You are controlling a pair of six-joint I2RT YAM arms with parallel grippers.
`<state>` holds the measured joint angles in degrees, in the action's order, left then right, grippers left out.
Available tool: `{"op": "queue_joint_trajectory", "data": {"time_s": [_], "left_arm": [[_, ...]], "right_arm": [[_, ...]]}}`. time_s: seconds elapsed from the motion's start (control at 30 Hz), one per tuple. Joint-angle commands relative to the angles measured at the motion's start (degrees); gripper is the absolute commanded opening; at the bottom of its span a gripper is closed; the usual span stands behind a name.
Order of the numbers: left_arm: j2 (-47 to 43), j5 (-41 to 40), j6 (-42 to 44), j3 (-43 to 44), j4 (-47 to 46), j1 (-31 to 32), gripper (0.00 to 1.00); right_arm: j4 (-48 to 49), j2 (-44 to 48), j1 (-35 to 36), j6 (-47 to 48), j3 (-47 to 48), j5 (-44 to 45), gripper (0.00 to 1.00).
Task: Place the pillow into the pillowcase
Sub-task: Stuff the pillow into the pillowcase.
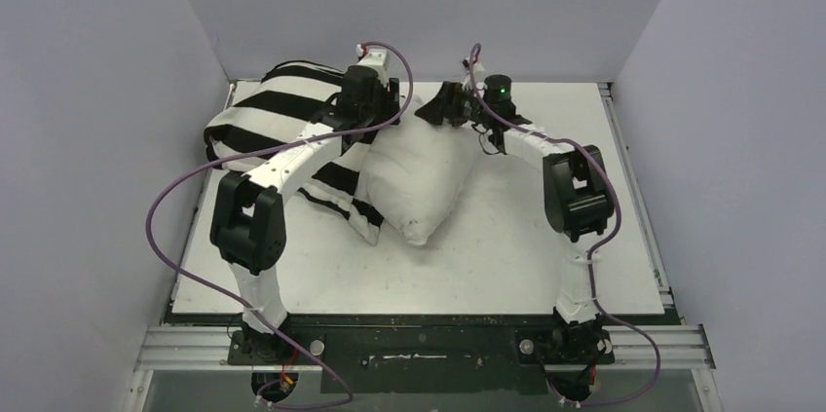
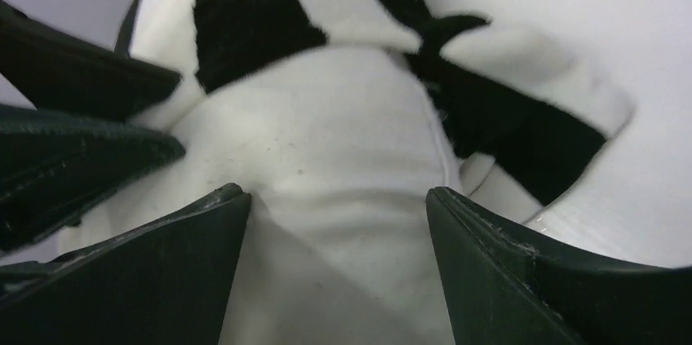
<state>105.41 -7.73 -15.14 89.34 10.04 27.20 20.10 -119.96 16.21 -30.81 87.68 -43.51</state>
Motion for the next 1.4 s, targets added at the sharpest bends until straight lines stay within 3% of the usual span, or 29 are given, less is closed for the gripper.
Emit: {"op": "queue_joint_trajectory", "data": {"time_s": [0.0, 0.07, 0.1, 0.2, 0.3, 0.47, 0.77, 0.87, 0.9, 1.0, 1.1, 1.2, 1.37], "left_arm": [[4.2, -2.4, 2.0, 5.6, -2.4, -1.6, 0.58], [6.7, -2.0, 2.7, 8.2, -1.0, -1.9, 0.56], [7.9, -1.6, 3.2, 9.9, 0.0, -2.0, 0.5], [9.6, 0.9, 3.4, 13.7, 2.9, -1.7, 0.19], [6.7, 3.6, 2.3, 14.7, 3.0, 0.0, 0.0], [-1.6, 9.4, -3.5, 15.7, 0.6, 4.1, 0.0], [-12.4, 8.3, -10.5, 8.9, -5.4, 13.8, 0.0], [-13.7, 1.2, -6.3, 8.0, 1.7, 13.8, 0.0], [-14.1, -1.6, -4.3, 8.0, 4.8, 13.1, 0.04], [-15.8, -7.7, 0.1, 6.0, 10.3, 10.4, 0.29], [-16.6, -9.8, 2.6, 3.8, 12.5, 7.0, 0.38], [-16.4, -6.7, 5.3, 0.9, 11.1, 4.4, 0.48], [-12.5, -5.4, 7.0, -0.9, 11.2, 1.8, 0.56]], "right_arm": [[0.4, -0.9, 3.9, 1.1, 1.3, -4.5, 0.75], [5.4, -0.1, 5.1, -1.0, -2.1, -3.7, 0.65], [6.7, 0.0, 5.5, -1.6, -3.4, -3.6, 0.6], [9.8, 0.6, 6.4, -3.6, -5.6, -2.9, 0.45], [16.1, 2.8, 7.3, -7.0, -9.5, -2.8, 0.22], [22.4, 8.4, 9.3, -9.9, -15.3, 3.1, 0.01], [32.5, 15.2, 11.8, -15.5, -22.6, 14.1, 0.0], [33.2, 15.7, 12.6, -15.8, -24.0, 14.6, 0.0], [33.6, 15.8, 12.7, -15.6, -24.6, 14.0, 0.0], [33.1, 15.8, 13.0, -15.0, -25.3, 12.8, 0.0], [32.9, 15.3, 13.6, -14.7, -25.4, 12.9, 0.0], [32.6, 15.0, 14.2, -14.5, -25.0, 13.3, 0.0], [30.8, 14.8, 14.8, -13.6, -24.0, 13.5, 0.0]]}}
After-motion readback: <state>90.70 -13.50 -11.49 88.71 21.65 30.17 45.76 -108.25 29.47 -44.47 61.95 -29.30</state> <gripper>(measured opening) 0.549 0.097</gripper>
